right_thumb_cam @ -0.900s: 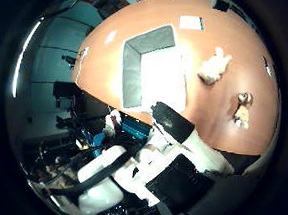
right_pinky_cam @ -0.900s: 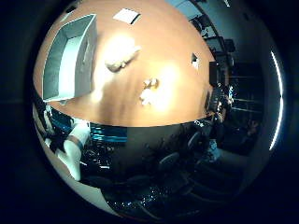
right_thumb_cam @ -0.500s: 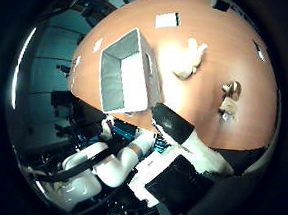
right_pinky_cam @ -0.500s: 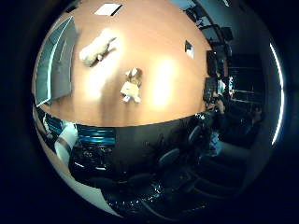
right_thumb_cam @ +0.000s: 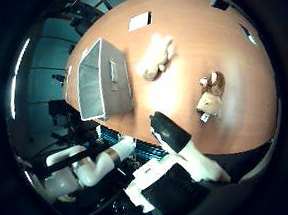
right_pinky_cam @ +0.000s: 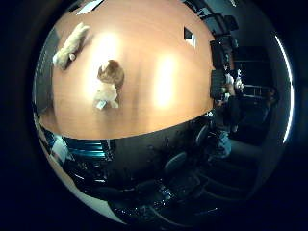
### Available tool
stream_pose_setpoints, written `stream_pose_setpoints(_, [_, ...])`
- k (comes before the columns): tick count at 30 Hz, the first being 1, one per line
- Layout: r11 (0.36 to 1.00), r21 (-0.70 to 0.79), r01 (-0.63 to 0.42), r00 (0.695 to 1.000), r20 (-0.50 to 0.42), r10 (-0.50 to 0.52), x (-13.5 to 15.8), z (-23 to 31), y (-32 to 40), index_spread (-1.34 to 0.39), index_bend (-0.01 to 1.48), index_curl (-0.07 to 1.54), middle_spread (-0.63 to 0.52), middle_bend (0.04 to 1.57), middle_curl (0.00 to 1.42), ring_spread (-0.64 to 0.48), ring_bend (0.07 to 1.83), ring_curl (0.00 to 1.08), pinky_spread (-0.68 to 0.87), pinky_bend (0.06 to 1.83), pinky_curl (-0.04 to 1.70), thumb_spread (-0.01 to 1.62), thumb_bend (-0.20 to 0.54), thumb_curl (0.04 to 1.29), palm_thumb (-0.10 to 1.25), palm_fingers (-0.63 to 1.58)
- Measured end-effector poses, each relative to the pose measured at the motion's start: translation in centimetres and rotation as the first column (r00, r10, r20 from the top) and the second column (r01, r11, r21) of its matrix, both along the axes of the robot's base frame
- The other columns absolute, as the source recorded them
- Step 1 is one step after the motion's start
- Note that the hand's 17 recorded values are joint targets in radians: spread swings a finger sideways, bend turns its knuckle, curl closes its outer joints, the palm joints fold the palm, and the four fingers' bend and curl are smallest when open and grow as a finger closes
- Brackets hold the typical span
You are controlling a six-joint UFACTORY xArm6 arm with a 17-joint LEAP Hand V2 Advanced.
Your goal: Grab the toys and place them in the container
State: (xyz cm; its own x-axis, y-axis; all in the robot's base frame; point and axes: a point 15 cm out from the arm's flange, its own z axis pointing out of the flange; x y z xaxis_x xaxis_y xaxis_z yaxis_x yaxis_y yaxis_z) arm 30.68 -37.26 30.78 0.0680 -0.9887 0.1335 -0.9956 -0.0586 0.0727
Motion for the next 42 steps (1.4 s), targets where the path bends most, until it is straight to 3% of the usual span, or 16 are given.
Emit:
stream_pose_setpoints(6, [0.999,-0.011,-0.042,0.998,-0.056,0.042,-1.1,-4.2,-4.2,-0.39,0.16,0.29,-0.06,0.20,0.35,0.15,0.30,0.22,0.37,0.34,0.25,1.08,-0.022,0.28,0.57,0.13])
stream_pose_setpoints(20, [0.998,0.010,-0.058,0.997,-0.052,0.058,0.2,-8.6,-5.7,-0.38,0.17,0.29,0.01,0.20,0.32,0.17,0.25,0.24,0.38,0.31,0.29,1.03,-0.032,0.27,0.47,0.12])
stream_pose_setpoints(26, [0.993,0.000,0.115,0.993,-0.030,-0.115,1.1,-9.4,-6.6,-0.24,0.17,0.30,0.09,0.20,0.33,0.20,0.26,0.24,0.41,0.31,0.30,1.01,-0.037,0.26,0.35,0.19])
stream_pose_setpoints(32, [0.947,0.003,0.320,0.947,0.002,-0.320,1.4,-8.7,-7.0,-0.16,0.18,0.32,0.19,0.19,0.32,0.24,0.25,0.24,0.42,0.29,0.30,0.99,-0.031,0.26,0.27,0.23])
stream_pose_setpoints(39, [0.851,0.033,0.524,0.848,-0.120,-0.517,-1.9,-8.9,-4.5,-0.06,0.19,0.34,0.27,0.17,0.29,0.31,0.21,0.24,0.46,0.29,0.30,0.95,-0.035,0.26,0.16,0.16])
stream_pose_setpoints(42, [0.823,0.034,0.567,0.819,-0.126,-0.560,-1.8,-8.6,-4.3,-0.02,0.20,0.35,0.29,0.17,0.27,0.33,0.19,0.23,0.46,0.28,0.30,0.95,-0.029,0.26,0.16,0.12])
